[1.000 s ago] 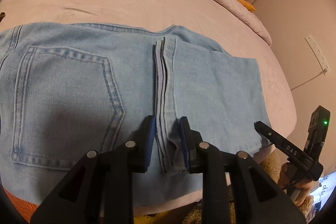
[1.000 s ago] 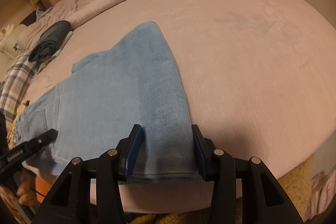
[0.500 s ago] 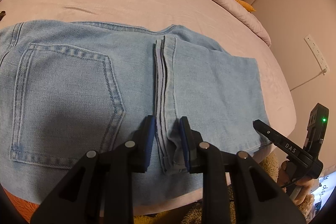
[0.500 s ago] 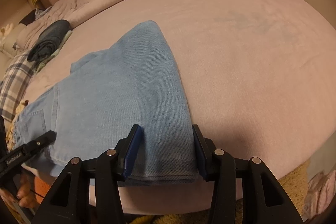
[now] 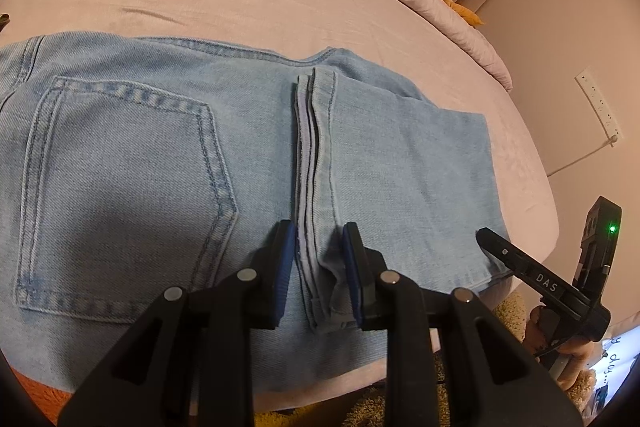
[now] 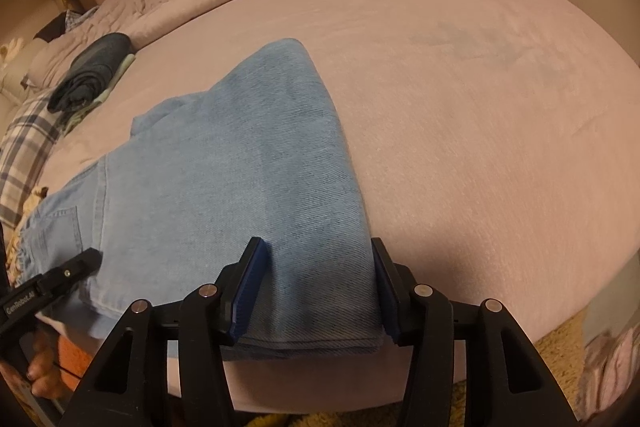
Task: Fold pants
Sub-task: 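Grasp the folded seam with the left tool and press it flat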
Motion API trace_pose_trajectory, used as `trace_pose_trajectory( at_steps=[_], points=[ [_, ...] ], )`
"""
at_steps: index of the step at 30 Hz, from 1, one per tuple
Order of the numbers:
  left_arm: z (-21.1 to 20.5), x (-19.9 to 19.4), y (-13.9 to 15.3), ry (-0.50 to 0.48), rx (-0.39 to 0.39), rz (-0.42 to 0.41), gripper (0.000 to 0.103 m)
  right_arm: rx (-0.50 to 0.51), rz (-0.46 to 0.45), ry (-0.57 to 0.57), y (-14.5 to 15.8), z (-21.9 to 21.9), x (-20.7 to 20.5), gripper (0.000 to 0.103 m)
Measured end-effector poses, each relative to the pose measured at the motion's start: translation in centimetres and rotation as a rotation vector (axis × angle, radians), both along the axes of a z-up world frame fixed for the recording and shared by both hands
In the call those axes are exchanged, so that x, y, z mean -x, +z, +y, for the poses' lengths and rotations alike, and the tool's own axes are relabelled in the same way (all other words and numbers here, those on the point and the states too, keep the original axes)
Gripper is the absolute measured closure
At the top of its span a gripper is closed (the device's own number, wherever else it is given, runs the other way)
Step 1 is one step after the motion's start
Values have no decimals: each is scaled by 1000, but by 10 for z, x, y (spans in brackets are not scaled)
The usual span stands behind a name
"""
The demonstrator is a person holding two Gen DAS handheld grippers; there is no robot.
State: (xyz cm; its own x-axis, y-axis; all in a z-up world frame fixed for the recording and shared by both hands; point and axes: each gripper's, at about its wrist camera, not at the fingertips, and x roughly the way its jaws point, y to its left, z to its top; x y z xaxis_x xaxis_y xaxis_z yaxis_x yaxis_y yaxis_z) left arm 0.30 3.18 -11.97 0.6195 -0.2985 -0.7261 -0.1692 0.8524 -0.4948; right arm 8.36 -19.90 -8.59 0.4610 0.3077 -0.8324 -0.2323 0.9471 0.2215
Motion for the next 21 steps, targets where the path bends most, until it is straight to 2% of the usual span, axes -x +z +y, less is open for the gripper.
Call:
trace_pose_trajectory(
  at_steps=[21],
  points=[
    [-1,2,1,8,6,-4,78,8,-14,6,-2,0,0,50]
  ],
)
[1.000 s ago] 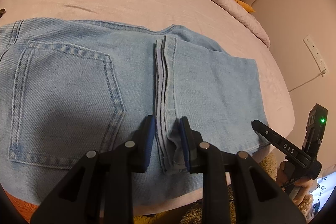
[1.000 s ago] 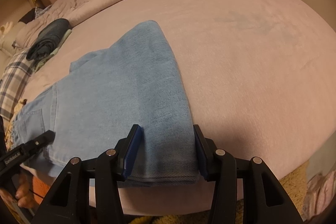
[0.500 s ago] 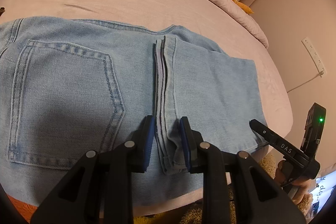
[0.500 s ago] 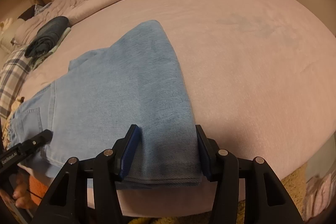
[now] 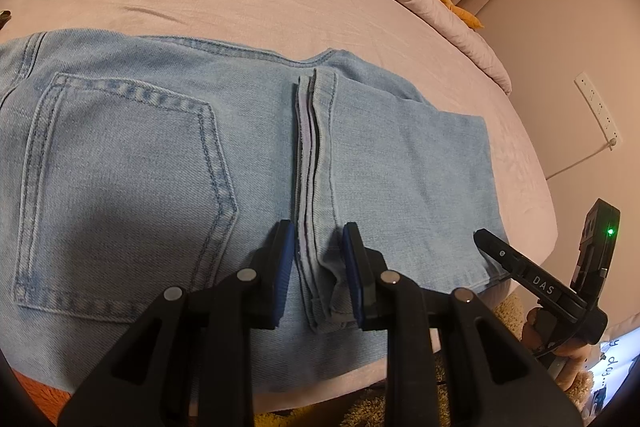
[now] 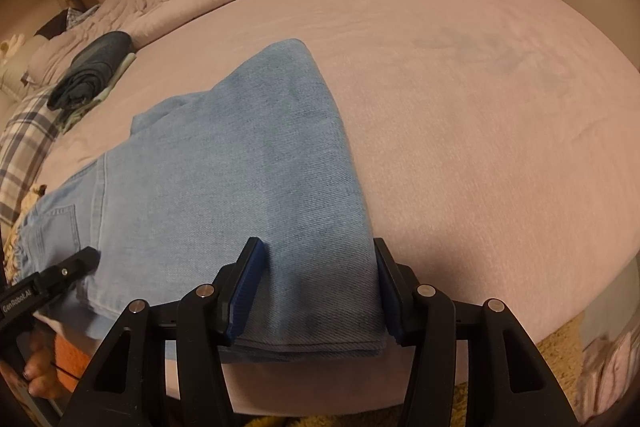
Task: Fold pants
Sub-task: 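Grasp the folded seam with the left tool and press it flat, then open the left tool and release the seam, then grasp the elastic waistband with the left tool and lift it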
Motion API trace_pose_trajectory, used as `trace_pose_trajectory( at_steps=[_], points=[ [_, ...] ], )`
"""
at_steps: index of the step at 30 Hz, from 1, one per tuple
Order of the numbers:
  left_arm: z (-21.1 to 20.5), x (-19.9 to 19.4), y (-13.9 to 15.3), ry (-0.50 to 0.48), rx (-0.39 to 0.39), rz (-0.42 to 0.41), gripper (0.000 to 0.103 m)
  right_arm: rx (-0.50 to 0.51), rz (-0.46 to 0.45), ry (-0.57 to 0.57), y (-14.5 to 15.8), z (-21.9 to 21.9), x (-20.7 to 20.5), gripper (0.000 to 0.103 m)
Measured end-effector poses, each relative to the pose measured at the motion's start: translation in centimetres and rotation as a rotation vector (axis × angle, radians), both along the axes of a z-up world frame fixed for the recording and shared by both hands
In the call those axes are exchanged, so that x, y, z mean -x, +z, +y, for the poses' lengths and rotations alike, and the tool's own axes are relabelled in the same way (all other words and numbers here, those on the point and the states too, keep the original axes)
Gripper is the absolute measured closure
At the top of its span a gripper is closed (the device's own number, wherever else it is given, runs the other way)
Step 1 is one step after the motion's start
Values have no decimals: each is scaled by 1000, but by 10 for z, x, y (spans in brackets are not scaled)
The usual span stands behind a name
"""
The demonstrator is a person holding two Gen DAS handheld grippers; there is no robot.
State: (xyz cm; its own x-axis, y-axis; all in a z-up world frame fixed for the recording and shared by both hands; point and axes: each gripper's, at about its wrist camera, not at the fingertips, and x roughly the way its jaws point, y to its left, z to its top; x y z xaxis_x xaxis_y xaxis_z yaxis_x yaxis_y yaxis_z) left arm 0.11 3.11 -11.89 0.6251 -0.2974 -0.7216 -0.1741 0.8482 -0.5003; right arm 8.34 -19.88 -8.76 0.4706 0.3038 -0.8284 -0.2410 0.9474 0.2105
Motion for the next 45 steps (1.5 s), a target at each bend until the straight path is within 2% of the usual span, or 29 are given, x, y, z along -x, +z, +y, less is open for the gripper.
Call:
trace_pose_trajectory(
  at_steps=[9,13,17,18,20,22,23,24,25,31,34,38,41,45],
  points=[
    [4,4,3,22,25,5,78,2,-2,-4,0,0,1,50],
    [8,12,12,31,34,12,74,-2,5,-8,1,0,0,50],
    [19,29,37,96,-52,-41,65,11,32,-14,6,2,-3,50],
    [24,33,42,116,-62,-53,61,27,30,-12,10,3,-2,50],
    [38,44,53,173,-66,-79,43,41,-37,3,29,7,2,50],
    [50,53,61,229,-78,-97,40,29,-113,21,53,9,6,50],
    [56,57,65,257,-89,-102,40,14,-133,26,63,10,6,43],
    [59,60,67,277,-94,-104,39,-2,-147,28,73,11,6,31],
    [64,64,70,295,-93,-108,36,-18,-165,34,84,14,5,29],
    [85,74,76,378,-93,-109,19,-32,-259,86,124,42,-3,28],
    [97,77,72,438,-108,-89,17,-52,-289,132,134,59,-3,25],
    [116,82,58,529,-98,-33,17,-86,-291,70,126,68,-3,17],
    [120,84,49,534,-93,6,17,-54,-248,141,102,82,-7,17],
    [121,86,46,534,-102,16,17,-23,-166,117,82,84,-15,17]
  ],
)
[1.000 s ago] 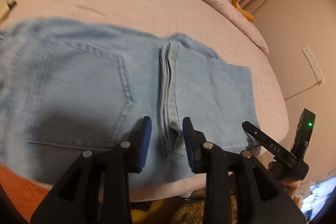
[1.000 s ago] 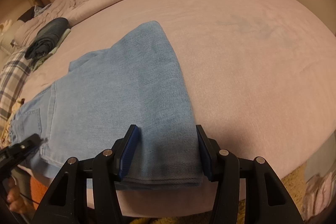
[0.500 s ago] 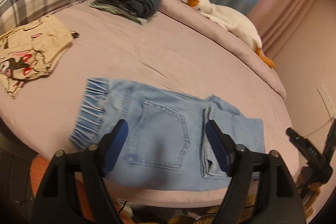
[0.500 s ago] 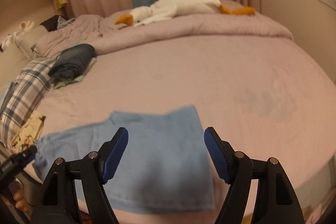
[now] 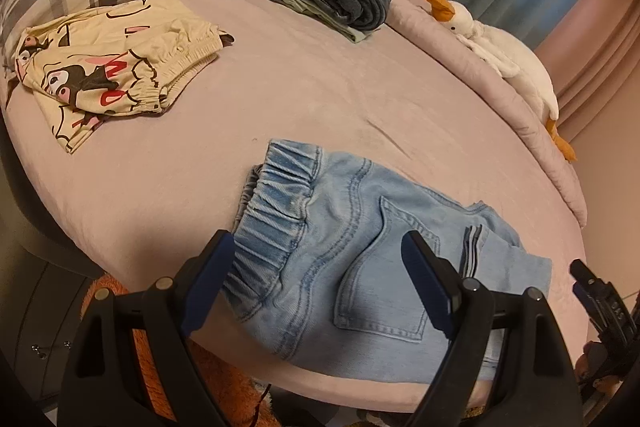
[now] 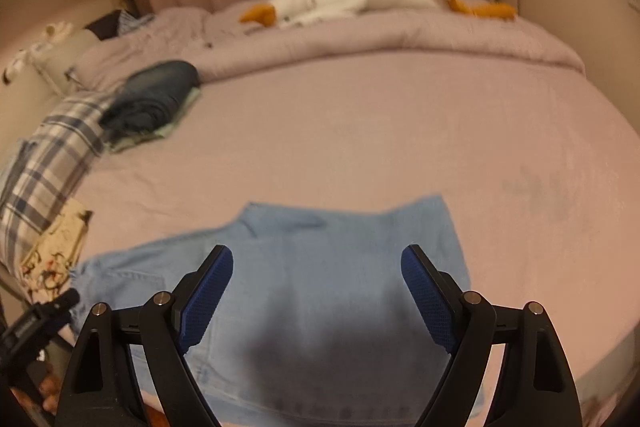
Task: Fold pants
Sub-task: 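Grasp the elastic waistband with the left tool and lift it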
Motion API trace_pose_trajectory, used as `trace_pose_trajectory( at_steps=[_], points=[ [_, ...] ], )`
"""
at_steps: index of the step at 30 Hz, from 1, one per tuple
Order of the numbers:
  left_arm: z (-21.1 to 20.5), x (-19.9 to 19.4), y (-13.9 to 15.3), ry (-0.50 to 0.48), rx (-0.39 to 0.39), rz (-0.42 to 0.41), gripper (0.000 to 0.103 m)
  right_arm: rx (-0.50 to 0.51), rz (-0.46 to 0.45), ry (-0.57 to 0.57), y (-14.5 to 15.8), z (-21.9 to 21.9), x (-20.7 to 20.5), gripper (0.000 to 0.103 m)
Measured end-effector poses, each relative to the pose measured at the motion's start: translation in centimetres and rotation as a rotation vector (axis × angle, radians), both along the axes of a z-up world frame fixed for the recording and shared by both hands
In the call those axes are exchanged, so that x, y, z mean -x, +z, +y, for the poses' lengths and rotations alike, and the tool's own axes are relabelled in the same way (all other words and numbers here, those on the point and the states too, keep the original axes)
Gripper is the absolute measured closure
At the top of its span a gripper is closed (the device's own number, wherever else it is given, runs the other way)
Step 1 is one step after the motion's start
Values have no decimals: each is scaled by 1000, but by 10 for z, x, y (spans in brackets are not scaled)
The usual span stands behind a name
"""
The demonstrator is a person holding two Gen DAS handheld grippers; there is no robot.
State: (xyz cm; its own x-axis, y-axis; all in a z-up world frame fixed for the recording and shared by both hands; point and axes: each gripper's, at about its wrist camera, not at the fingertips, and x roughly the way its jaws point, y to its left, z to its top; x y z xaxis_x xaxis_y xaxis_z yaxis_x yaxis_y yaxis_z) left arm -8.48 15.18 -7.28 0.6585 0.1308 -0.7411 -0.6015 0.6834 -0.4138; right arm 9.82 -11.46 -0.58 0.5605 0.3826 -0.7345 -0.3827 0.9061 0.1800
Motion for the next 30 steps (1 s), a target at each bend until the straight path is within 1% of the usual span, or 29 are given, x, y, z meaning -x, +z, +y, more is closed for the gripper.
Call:
trace_pose_trajectory(
  at_steps=[3,6,8,10,12,13,14,18,19,20,21,24,26,30],
  points=[
    [2,1,-1,19,-19,20,17,3,19,18,-5,-1,2,17],
    [13,6,-11,36,17,32,17,2,34,12,-8,-3,1,17],
    [19,9,-20,64,31,61,17,9,37,7,-9,-3,1,17],
    [24,11,-28,65,57,71,18,15,43,8,-11,-1,1,17],
    [26,12,-35,52,101,64,19,20,47,14,-13,1,1,17],
    [28,13,-39,45,135,51,19,23,48,17,-13,3,2,17],
    [29,13,-41,41,150,42,19,25,49,20,-14,4,2,17],
    [27,13,-43,22,151,23,19,27,50,41,-14,8,5,17],
    [25,12,-43,0,165,15,25,27,51,47,-15,9,5,17],
    [23,11,-44,-23,190,5,34,28,52,53,-15,10,6,17],
    [20,9,-45,-42,214,2,34,28,53,56,-16,10,6,17],
    [8,2,-45,-34,157,26,34,30,61,63,-19,12,4,17],
    [8,2,-45,-12,167,15,35,29,68,67,-20,12,4,17],
    [17,-1,-48,16,225,-35,36,23,83,70,-23,12,3,17]
  ],
)
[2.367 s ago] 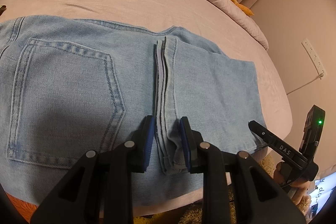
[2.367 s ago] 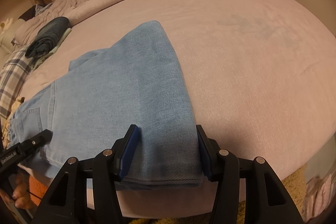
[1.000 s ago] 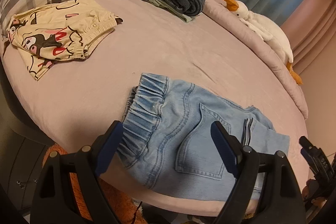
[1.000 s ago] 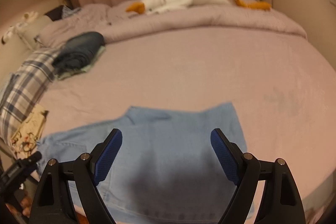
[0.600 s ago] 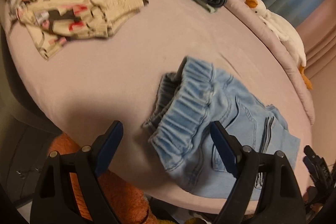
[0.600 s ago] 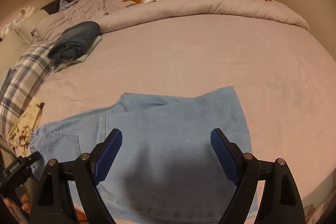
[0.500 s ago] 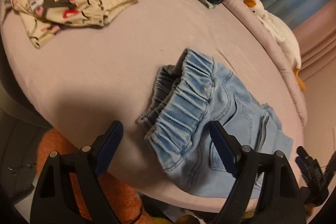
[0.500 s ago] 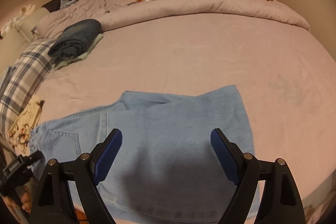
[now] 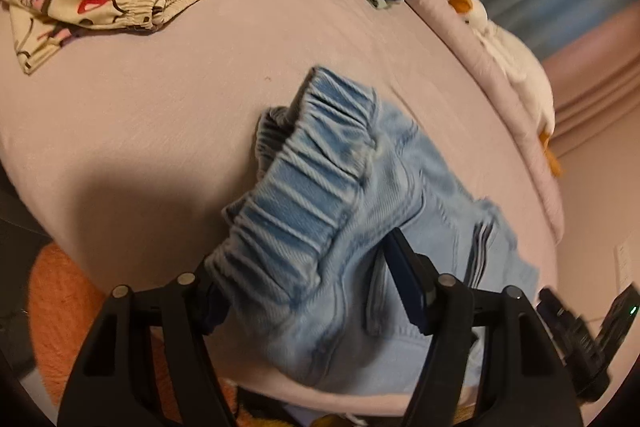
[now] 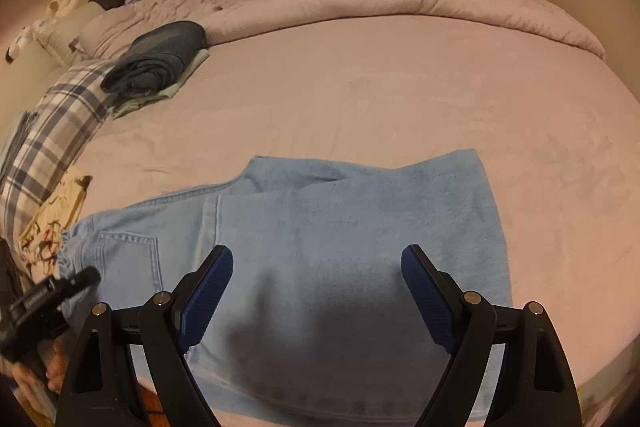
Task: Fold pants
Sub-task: 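Grasp the elastic waistband with the left tool and lift it, then fold the waistband over onto the legs and open the left tool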
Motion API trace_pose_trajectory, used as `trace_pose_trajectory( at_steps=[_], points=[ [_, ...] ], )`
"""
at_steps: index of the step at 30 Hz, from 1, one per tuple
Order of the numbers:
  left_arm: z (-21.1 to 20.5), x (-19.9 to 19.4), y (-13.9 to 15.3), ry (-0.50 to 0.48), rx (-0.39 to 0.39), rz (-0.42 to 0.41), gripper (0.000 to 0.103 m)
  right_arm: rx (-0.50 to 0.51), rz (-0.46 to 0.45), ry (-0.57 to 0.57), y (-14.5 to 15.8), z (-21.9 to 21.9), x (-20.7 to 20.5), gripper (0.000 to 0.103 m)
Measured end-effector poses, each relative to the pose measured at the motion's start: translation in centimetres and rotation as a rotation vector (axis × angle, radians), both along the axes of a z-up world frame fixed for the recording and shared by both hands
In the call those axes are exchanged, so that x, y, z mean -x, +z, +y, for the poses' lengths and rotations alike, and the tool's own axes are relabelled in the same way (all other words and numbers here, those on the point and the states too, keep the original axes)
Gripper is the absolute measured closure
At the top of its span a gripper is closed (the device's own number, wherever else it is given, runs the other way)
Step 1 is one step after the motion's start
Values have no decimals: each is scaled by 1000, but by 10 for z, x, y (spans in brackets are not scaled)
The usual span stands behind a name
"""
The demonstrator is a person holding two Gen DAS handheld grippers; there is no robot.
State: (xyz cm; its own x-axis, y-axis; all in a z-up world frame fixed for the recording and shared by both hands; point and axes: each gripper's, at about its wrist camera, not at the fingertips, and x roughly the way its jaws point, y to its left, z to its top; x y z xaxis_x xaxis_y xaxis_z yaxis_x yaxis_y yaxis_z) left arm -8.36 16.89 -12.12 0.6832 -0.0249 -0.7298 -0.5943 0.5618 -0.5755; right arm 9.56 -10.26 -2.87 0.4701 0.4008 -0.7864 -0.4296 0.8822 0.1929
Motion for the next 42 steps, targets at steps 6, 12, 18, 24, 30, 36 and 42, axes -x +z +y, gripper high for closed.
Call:
trace_pose_trajectory(
  at_steps=[6,12,18,24,30,36,42],
  points=[
    [-2,-7,5,-8,0,-6,54,-19,2,-3,2,-2,1,17],
    [-17,-11,34,-28,-43,-54,67,-49,-13,-21,7,-15,3,17],
    [-46,-17,78,-77,-147,-100,70,-75,0,-65,7,-31,-3,17],
    [-85,-28,105,-162,-227,-161,70,-92,-6,-102,10,-45,-4,17],
    [-116,-48,121,-268,-271,-187,70,-117,-3,-139,9,-63,-9,17],
    [-146,-70,133,-360,-331,-183,70,-143,10,-184,7,-81,-14,17],
    [-187,-98,128,-477,-372,-166,70,-169,23,-226,4,-99,-16,17]
  ],
)
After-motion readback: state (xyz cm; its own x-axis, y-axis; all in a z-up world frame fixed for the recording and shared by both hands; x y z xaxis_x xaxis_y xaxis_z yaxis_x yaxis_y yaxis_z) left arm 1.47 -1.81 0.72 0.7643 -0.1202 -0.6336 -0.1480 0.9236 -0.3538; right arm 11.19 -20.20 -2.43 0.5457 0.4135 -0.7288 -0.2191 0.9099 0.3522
